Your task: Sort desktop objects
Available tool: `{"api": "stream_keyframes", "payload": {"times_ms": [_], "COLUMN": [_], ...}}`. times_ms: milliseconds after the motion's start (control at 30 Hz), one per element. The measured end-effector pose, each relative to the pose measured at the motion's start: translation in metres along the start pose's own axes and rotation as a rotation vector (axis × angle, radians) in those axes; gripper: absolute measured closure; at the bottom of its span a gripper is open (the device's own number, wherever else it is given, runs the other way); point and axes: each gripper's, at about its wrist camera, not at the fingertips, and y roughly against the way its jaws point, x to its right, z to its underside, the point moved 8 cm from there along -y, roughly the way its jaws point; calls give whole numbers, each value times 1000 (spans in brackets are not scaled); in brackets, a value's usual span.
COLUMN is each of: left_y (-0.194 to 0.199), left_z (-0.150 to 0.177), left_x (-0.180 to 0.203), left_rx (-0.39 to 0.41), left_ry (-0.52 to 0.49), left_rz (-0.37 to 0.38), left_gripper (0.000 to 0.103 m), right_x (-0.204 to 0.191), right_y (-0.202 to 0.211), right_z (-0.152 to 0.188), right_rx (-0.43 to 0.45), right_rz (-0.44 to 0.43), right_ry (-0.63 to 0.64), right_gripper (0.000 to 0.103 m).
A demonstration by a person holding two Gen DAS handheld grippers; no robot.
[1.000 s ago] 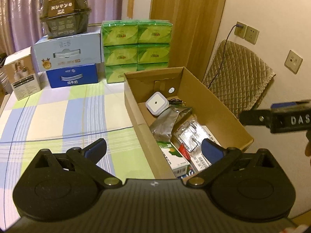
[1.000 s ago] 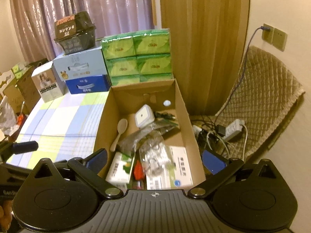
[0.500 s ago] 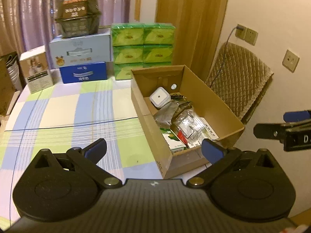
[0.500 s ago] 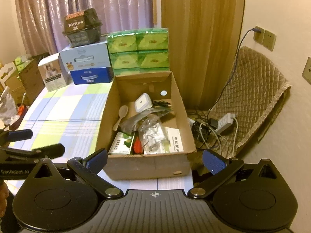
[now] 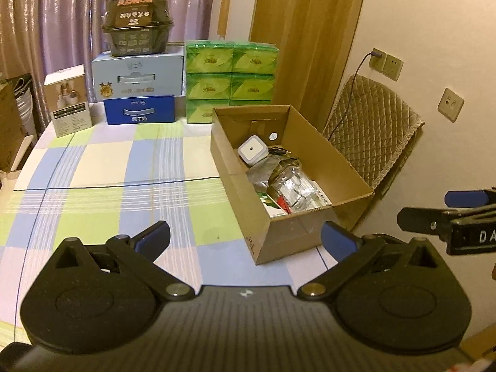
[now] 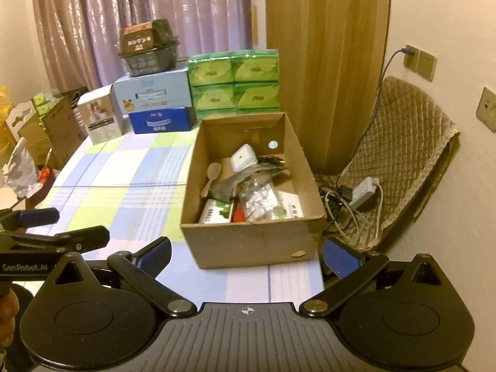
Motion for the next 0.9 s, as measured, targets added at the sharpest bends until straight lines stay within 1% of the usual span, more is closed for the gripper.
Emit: {"api": "stream_keyframes", "payload": {"times_ms": [200, 333, 467, 633, 800, 900], "left_y": [13, 18, 20, 23, 29, 31], "left_z": [8, 14, 23, 32, 35, 38], "left_x": [-5, -4, -3, 1, 5, 5], "left_rx": [12, 14, 13, 1, 9, 9], "left_ry": [28, 36, 38, 33, 30, 31], "left_rz": [-5, 2, 6, 15, 24, 21], "left_gripper": [1, 1, 1, 1, 1, 1], "right_x": [-10, -12, -10, -6, -5, -4], "right_y": [8, 15, 20, 27, 37, 41], "right_z": [14, 23, 34, 44, 48, 53], "right_rx": [11, 32, 53, 56, 80, 84], "right_rz": [-14, -17, 3, 13, 53, 46], "right_ry": [3, -17, -32, -44, -30, -58], "right_gripper": [2, 2, 2, 2, 2, 2]}}
